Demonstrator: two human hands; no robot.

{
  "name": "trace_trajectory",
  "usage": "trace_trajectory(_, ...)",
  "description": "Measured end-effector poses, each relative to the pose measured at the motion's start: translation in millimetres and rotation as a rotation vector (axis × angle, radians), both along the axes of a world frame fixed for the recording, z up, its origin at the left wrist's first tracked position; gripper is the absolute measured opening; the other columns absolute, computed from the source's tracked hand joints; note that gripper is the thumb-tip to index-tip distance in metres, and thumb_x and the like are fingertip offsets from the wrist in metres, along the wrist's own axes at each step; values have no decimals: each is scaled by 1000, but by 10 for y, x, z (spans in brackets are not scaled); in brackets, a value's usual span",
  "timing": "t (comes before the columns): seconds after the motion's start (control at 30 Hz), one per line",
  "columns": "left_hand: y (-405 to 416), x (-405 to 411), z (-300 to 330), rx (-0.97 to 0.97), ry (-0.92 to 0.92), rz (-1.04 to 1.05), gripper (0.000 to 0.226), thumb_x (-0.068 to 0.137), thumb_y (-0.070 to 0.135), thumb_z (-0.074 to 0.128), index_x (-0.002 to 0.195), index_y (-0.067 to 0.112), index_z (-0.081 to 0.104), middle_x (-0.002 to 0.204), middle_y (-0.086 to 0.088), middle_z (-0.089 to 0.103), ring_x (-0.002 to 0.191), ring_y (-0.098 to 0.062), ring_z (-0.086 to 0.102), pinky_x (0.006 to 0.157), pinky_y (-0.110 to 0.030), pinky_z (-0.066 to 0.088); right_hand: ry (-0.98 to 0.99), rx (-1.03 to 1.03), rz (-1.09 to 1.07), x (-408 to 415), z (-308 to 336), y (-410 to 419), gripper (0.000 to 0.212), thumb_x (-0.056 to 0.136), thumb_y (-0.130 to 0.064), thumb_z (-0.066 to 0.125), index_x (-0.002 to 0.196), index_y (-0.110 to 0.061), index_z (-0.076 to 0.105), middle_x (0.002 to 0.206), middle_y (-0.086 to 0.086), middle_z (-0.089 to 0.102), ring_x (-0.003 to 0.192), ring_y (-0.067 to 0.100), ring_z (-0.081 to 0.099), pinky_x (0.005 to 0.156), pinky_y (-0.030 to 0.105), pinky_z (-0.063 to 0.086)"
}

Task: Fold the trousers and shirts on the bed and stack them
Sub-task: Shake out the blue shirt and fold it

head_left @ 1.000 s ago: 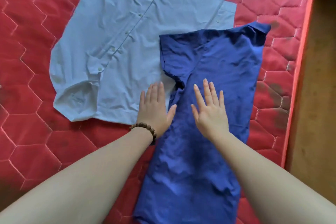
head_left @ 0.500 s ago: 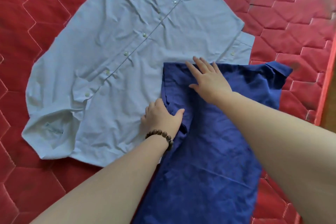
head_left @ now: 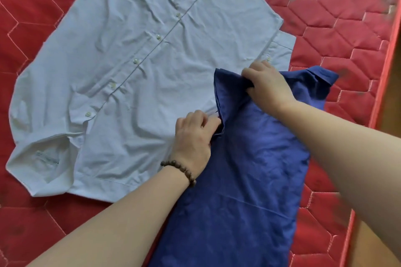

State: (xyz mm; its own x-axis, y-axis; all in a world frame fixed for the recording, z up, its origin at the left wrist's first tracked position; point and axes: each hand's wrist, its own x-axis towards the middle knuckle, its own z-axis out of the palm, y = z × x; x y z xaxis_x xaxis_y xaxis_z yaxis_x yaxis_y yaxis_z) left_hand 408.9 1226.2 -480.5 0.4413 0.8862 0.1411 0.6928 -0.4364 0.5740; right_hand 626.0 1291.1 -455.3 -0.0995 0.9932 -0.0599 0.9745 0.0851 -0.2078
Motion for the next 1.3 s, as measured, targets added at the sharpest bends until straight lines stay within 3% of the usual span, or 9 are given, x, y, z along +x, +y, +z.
trace_trajectory(0.13,-162,-30,-50,236,102,-251,23,77,4,59,91,16,72,106,-9,66,106,-26,53,90,-41,35,-114,-48,30,306,-55,-469,30,68,12,61,94,-2,70,110,25,60,100,43,53,86,46,42)
trace_trajectory(0.3,-285,-104,-167,194,212,-498,41,68,-6,72,107,9,72,125,-16,62,122,-33,55,104,-57,38,18,-159,-202,390,-170,-779,39,80,10,53,103,-13,75,135,17,49,121,36,44,98,42,39)
trace_trajectory(0.47,-301,-118,-173,239,274,-605,41,72,-8,68,111,5,70,124,-13,63,125,-33,51,105,-56,37,397,-179,-585,227,-198,-755,34,86,-8,46,69,-25,70,103,-2,52,94,15,53,79,24,37)
trace_trajectory(0.6,-335,-98,-156,219,231,-706,43,76,-11,58,116,1,67,129,-18,59,125,-35,51,102,-52,43,464,-229,-675,126,-204,-742,39,84,-51,53,53,-26,53,75,-6,51,74,10,53,58,26,36)
trace_trajectory(0.67,-351,-71,-130,159,207,-669,54,69,-16,63,121,-1,63,130,-21,56,124,-37,51,99,-51,45,430,-243,-660,105,-215,-758,35,80,-53,63,62,-24,54,69,-8,52,68,9,52,55,27,36)
trace_trajectory(0.8,-312,-75,-70,115,303,-501,62,68,-11,65,129,-3,55,134,-23,52,125,-38,51,97,-50,47,274,-375,-563,193,-212,-822,15,78,-10,68,83,-18,56,84,-1,47,84,25,54,64,27,35)
trace_trajectory(0.9,-261,-110,-77,100,378,-413,66,59,-8,75,123,-7,58,128,-24,57,118,-36,57,97,-50,47,160,-434,-598,196,-165,-948,18,81,-15,67,98,-19,60,103,5,44,95,29,53,71,33,41)
trace_trajectory(1.13,-304,-118,-142,314,370,-573,43,87,5,39,123,3,62,137,-14,53,129,-34,47,104,-55,39,74,-14,-344,-183,-249,-1210,32,86,-17,62,116,-6,64,130,20,51,117,39,48,95,46,41)
trace_trajectory(1.3,-259,-83,-177,251,317,-655,41,78,6,70,118,6,67,128,-14,60,122,-32,54,97,-50,47,-47,-250,-153,-219,-613,-1175,63,100,-46,28,152,-22,3,161,0,-5,148,20,-7,119,44,-5)
